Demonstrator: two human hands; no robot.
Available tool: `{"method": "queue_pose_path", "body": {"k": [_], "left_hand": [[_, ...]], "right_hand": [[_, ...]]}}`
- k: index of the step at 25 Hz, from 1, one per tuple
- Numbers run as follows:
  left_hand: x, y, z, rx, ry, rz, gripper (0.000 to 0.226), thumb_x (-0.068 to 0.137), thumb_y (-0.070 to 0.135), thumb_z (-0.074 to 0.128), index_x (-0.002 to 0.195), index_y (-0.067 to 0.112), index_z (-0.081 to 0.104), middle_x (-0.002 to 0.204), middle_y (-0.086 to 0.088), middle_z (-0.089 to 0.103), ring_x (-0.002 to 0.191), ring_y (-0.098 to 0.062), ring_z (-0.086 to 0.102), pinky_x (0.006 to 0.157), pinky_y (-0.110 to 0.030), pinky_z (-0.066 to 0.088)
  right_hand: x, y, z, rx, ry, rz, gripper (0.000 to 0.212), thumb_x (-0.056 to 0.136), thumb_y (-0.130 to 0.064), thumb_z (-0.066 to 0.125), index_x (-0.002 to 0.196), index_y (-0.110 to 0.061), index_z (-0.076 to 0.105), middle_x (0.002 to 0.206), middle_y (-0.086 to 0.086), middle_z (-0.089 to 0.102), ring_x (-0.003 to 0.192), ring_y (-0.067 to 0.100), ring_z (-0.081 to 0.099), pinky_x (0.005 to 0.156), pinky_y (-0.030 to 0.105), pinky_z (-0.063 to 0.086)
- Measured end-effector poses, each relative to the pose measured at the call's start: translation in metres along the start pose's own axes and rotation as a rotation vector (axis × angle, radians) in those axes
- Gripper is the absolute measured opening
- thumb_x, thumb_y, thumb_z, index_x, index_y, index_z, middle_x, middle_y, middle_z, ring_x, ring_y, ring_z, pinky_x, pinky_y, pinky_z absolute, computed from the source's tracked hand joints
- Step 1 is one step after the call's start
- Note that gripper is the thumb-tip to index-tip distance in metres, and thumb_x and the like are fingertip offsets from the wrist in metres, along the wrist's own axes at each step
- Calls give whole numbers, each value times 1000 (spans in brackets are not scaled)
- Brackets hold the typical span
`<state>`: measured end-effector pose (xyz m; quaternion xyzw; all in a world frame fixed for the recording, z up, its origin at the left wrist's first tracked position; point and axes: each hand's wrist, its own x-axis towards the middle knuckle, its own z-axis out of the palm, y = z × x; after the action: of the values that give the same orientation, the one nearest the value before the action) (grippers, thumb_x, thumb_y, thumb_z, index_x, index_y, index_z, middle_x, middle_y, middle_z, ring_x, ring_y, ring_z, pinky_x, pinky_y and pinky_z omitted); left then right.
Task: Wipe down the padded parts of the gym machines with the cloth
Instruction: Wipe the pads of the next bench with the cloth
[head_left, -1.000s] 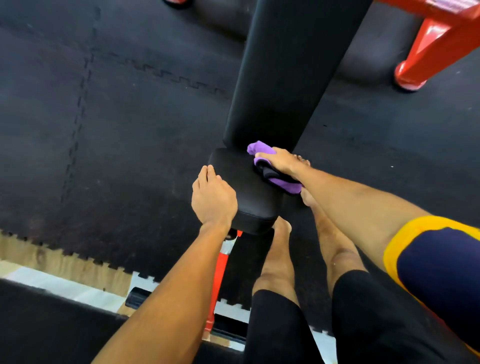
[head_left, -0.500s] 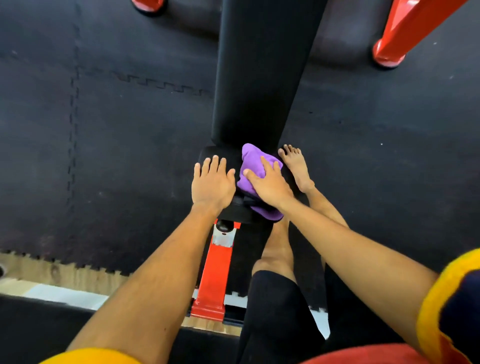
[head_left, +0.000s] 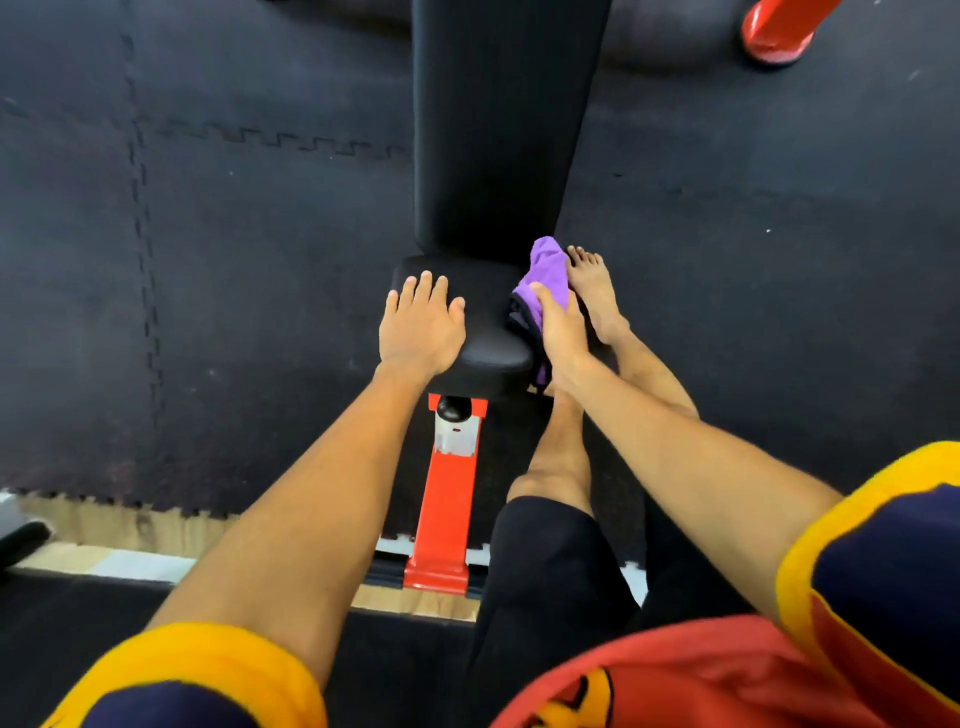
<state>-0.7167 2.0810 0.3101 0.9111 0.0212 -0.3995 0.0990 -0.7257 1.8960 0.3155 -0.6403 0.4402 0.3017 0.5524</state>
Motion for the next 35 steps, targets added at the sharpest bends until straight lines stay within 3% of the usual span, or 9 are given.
{"method": "queue_pose_path", "body": {"k": [3,8,11,15,19,23,28,32,35], "left_hand": [[-13,-4,0,-101,97,21,52,110,33,30,156,9,35,166,-10,26,154,-25,21,126,-42,15],[-50,-17,7,-786,240,-210,48,111,27,34,157,13,33,168,0,20,154,-11,17,123,-26,17],[-58,-19,13,-918,219,-237,49,111,29,33,158,14,31,167,0,23,153,-9,19,123,-23,15],[-56,-22,15,-1075,232,-288,47,111,25,35,157,17,33,166,3,28,151,-8,24,124,-26,17],[-60,-26,18,-1202,230,-296,45,110,29,34,155,22,40,159,5,40,145,-8,35,119,-26,27],[-65,-44,17,-1483,426,-633,36,104,32,40,119,19,70,115,3,71,100,-9,64,94,-34,53],[-88,-45,16,-1361,414,-664,35,106,24,33,75,17,50,77,7,50,69,-6,44,67,-29,37],[-99,-26,24,-1267,330,-532,33,107,29,36,110,12,64,109,-3,66,107,-21,62,84,-32,43],[-120,-3,28,-1274,260,-452,54,106,35,47,156,18,36,160,-2,39,146,-17,37,119,-34,32]], "right_hand": [[-46,36,26,-59,195,32,57,102,-53,51,150,-23,43,143,2,56,130,23,52,102,34,38],[-108,42,91,-370,221,-168,79,100,-59,50,163,-31,11,170,8,-9,155,42,9,118,58,31],[-98,60,56,-755,83,-438,81,98,-62,49,163,-33,9,171,8,-8,156,40,-5,118,61,28],[-55,68,-11,-1018,-195,-821,89,90,-61,65,159,-40,12,171,-1,4,157,32,11,114,57,40],[-59,66,7,-1095,-97,-915,88,87,-44,76,158,-31,26,168,8,17,150,43,23,113,57,41],[-61,25,90,-1224,-247,-1124,77,83,-17,78,152,-20,46,162,16,34,140,48,40,113,53,41],[-57,1,111,-1430,-334,-1088,71,91,-40,69,154,-25,40,165,12,27,142,39,40,118,49,32],[-60,16,31,-1446,-390,-1124,94,87,-49,75,161,-34,20,170,11,15,148,43,32,116,54,37],[-64,20,-9,-1495,-352,-996,99,87,-43,78,161,-38,13,170,7,12,146,40,34,110,51,45]]}}
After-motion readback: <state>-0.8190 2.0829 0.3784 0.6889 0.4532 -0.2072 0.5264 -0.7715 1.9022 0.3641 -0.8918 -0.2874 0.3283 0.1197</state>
